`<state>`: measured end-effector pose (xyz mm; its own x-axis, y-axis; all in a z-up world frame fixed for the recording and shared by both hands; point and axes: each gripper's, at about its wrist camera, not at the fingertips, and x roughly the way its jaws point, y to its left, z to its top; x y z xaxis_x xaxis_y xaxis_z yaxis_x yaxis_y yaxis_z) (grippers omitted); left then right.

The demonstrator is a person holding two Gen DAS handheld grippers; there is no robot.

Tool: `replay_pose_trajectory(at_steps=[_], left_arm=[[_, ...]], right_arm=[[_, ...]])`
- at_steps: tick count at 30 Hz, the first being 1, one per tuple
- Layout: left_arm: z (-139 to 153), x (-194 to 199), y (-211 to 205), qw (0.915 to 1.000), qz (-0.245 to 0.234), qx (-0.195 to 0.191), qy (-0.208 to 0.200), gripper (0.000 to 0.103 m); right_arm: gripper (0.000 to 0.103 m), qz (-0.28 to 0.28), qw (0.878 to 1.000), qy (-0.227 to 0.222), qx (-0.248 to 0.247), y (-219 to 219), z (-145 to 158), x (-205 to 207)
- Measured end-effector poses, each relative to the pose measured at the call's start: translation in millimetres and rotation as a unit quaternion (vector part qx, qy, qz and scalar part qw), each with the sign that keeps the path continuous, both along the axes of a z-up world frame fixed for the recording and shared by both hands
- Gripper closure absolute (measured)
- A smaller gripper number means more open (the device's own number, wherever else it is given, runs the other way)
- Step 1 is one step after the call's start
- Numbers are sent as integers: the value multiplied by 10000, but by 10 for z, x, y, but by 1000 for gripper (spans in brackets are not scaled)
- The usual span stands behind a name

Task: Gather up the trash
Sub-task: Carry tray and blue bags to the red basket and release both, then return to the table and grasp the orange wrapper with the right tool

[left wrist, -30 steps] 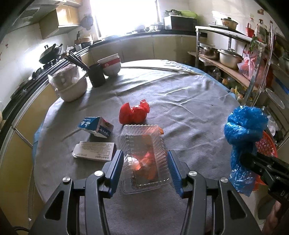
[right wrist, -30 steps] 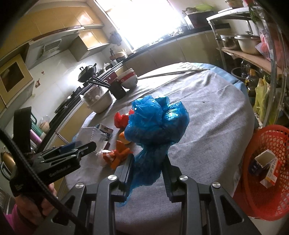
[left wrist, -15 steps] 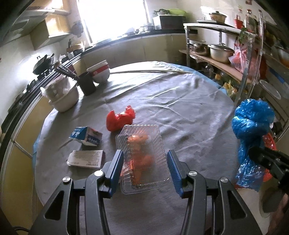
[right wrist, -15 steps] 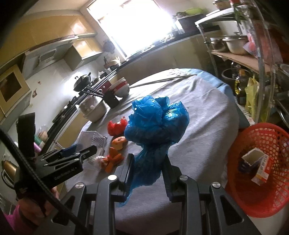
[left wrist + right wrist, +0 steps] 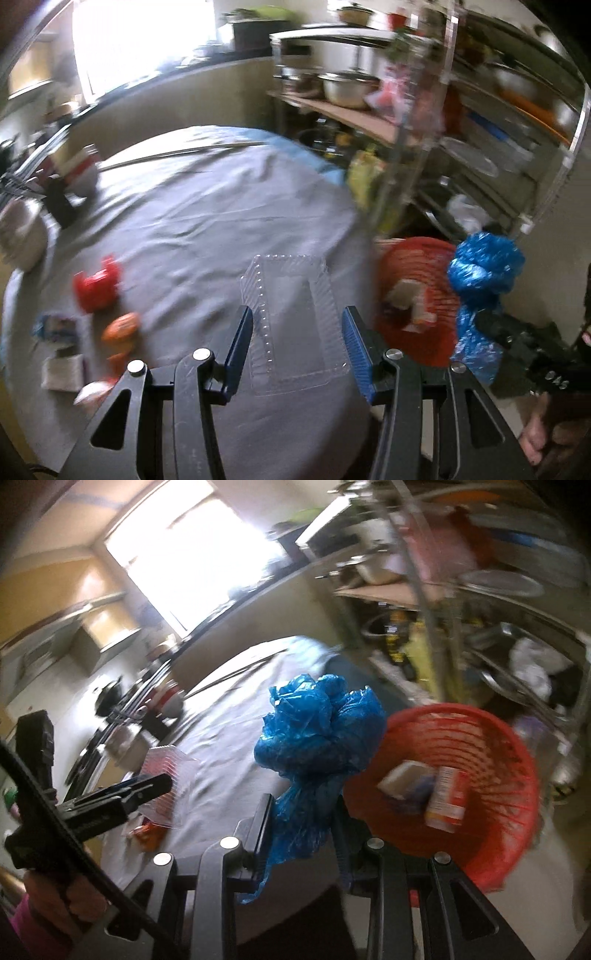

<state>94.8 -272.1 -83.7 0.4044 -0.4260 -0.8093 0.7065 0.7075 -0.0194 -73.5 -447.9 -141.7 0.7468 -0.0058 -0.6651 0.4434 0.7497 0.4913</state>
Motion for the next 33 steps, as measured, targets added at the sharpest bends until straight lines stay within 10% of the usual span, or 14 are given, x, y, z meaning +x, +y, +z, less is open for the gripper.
replay_pose_trajectory(at_steps=[12,15,33], left_arm=[[-257,-334,-1089,9929,-1086,106,481,37],[-315,-338,-1114,9924,-1101,191,511,37],[80,-107,389,9994,-12,333,-91,37]], right_arm=[[66,-790,9953,344,432,-553,-258,-390],[44,-917,9934,413,551,-604,-315,-444],[41,-385,9992,-110,-29,-139,277,112]])
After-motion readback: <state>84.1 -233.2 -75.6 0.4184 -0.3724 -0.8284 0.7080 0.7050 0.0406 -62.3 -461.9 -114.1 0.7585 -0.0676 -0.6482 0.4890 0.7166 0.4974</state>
